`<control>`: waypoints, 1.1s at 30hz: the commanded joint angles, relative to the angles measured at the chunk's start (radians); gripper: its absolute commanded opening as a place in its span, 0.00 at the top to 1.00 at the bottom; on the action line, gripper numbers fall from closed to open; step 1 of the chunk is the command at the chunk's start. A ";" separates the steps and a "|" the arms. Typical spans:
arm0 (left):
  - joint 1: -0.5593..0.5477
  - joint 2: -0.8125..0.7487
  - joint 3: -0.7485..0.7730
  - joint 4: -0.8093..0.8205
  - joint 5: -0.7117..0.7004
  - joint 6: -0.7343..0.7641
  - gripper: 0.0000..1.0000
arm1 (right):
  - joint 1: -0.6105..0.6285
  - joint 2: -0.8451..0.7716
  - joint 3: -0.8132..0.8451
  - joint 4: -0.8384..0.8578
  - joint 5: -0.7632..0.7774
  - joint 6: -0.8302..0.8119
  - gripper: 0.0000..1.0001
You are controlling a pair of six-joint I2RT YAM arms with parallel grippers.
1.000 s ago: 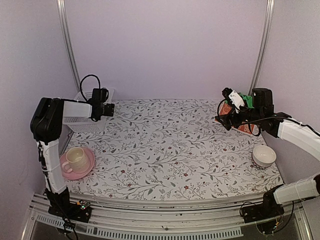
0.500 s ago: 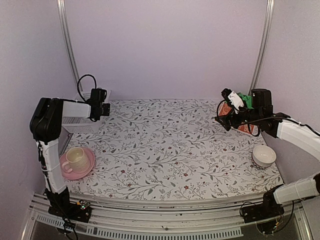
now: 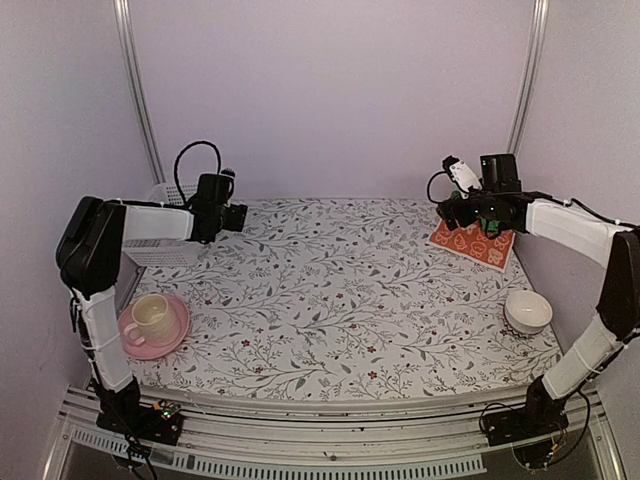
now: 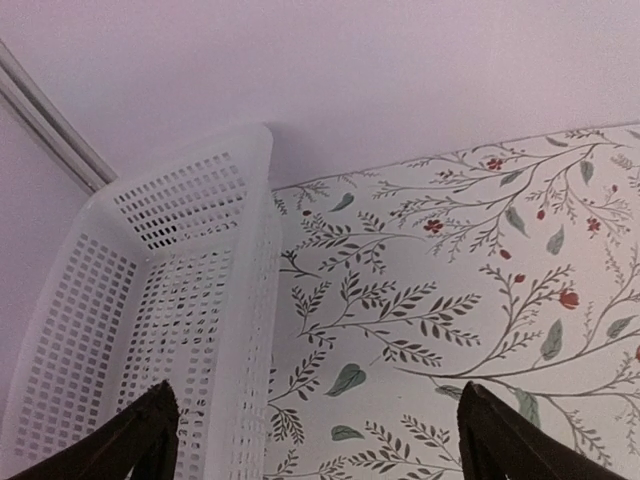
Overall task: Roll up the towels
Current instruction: Move the bin to the corner of the board, then pick up the towel from the towel pile.
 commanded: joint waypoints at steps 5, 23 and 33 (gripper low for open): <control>-0.117 -0.165 -0.113 0.036 0.100 -0.032 0.03 | -0.253 0.361 0.352 -0.242 0.094 0.130 0.01; -0.212 -0.107 -0.216 0.190 0.132 -0.023 0.03 | -0.403 0.747 0.735 -0.301 0.069 0.124 0.24; -0.218 -0.068 -0.191 0.181 0.130 -0.021 0.03 | -0.403 0.912 0.875 -0.336 0.095 0.095 0.43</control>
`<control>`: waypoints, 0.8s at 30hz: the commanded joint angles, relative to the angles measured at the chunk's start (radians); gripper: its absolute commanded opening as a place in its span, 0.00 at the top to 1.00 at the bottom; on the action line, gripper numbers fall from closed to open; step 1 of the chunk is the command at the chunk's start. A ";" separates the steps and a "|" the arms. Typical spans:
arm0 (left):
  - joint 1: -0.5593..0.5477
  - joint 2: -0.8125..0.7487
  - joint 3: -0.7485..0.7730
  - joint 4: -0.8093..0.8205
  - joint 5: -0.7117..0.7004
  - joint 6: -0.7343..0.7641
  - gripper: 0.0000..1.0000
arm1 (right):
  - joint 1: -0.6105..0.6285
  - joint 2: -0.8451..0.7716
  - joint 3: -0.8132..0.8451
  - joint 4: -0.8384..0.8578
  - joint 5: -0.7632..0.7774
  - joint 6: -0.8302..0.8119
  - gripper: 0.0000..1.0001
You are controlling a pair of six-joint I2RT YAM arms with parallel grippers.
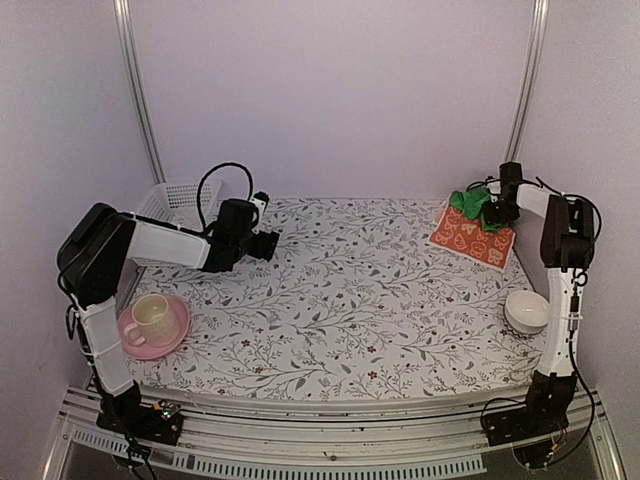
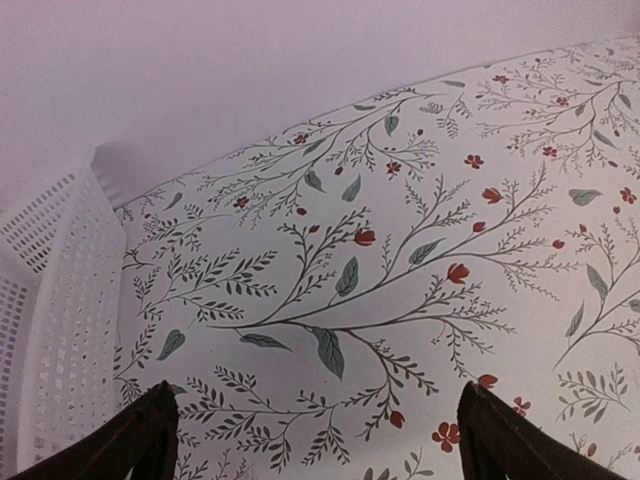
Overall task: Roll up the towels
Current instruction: Pick up the towel from the towel pile.
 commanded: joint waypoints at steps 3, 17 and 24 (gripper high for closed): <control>-0.013 0.011 0.016 0.023 0.012 -0.004 0.03 | 0.000 0.083 0.057 -0.027 0.022 -0.030 0.44; -0.019 0.040 0.037 0.010 0.010 0.003 0.03 | 0.000 0.055 0.054 -0.024 0.015 -0.042 0.97; -0.020 0.042 0.050 0.002 0.021 0.003 0.03 | 0.048 -0.152 -0.028 0.000 0.037 -0.071 0.98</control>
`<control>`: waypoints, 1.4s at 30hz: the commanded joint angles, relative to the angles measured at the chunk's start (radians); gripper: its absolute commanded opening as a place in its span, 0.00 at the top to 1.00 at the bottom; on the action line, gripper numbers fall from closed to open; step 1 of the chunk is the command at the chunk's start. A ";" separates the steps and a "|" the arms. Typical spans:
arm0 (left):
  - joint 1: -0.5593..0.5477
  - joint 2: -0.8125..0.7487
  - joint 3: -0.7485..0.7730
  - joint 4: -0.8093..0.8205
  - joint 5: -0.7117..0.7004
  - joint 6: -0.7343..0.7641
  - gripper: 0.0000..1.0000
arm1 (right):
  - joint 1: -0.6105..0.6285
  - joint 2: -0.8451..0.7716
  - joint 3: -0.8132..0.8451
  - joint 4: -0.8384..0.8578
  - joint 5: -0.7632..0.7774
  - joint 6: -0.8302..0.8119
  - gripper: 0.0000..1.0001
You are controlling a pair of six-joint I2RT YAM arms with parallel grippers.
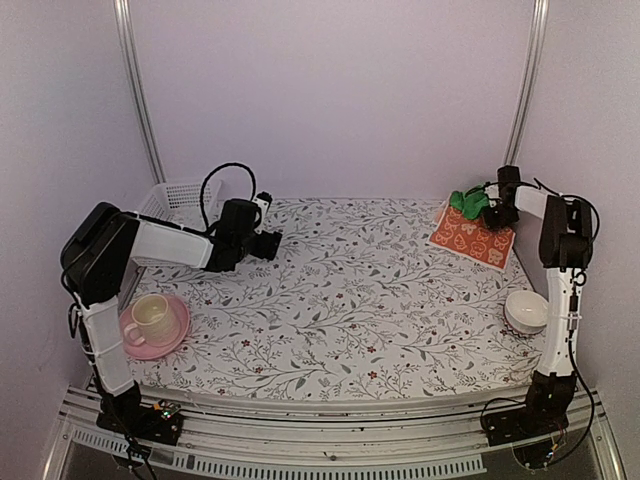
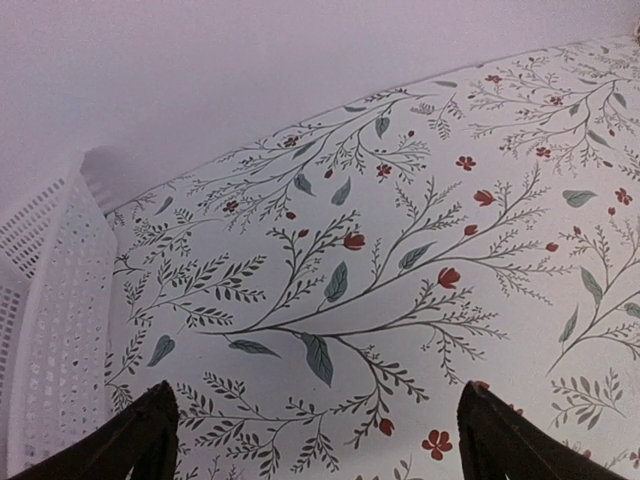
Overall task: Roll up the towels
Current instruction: Pick up the towel from the towel pile, then pass from the right arm to the left
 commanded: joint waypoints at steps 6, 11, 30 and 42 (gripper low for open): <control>-0.014 0.017 0.023 0.015 0.043 -0.006 0.03 | 0.212 -0.476 -0.169 0.039 -0.010 -0.148 0.98; -0.015 -0.012 -0.024 0.069 0.108 -0.006 0.03 | 0.407 -0.681 -0.231 -0.015 -0.103 -0.207 0.98; -0.099 -0.067 -0.159 0.328 0.385 0.146 0.03 | 0.449 -0.819 -0.292 -0.005 -0.427 0.020 0.98; -0.248 0.187 0.101 0.123 0.405 0.319 0.03 | 0.446 -0.780 -0.358 0.042 -0.115 0.045 0.98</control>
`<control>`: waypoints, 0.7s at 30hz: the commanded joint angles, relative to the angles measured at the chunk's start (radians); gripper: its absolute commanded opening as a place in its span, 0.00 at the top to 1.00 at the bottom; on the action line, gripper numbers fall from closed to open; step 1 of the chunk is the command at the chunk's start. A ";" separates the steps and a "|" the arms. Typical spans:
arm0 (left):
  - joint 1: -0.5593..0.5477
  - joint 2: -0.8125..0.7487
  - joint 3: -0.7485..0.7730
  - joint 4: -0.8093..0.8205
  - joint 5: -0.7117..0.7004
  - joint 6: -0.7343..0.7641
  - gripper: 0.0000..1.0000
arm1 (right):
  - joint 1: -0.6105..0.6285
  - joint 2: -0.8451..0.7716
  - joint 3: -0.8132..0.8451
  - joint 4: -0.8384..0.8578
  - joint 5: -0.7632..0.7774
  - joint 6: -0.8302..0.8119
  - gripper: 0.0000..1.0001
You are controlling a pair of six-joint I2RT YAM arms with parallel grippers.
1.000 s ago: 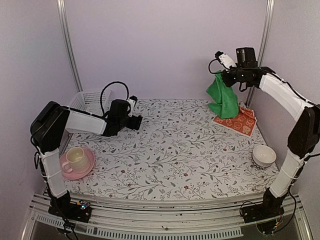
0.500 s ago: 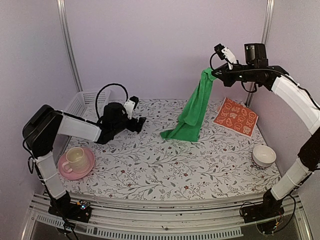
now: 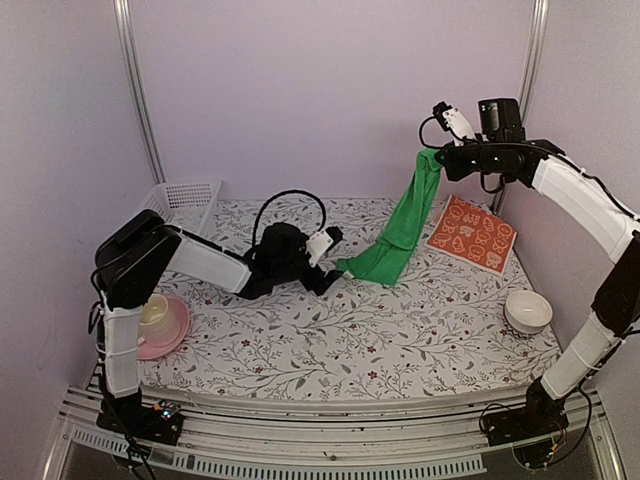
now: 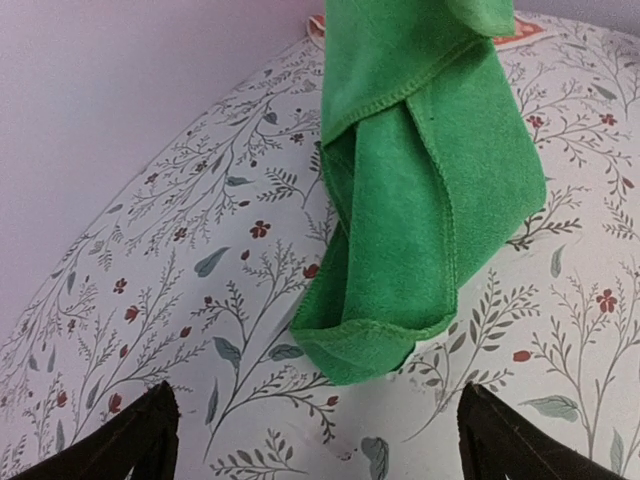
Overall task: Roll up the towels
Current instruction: Pass from the right arm to the left
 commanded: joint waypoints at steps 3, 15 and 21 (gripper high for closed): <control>-0.067 0.088 0.111 -0.109 -0.061 0.154 0.03 | -0.008 0.029 -0.030 0.045 0.109 0.006 0.98; 0.042 0.017 0.136 -0.181 0.247 0.443 0.02 | -0.006 0.039 -0.072 0.049 0.075 -0.022 0.98; 0.115 0.112 0.383 -0.492 0.530 0.485 0.03 | -0.003 0.025 -0.103 0.054 0.032 -0.055 0.98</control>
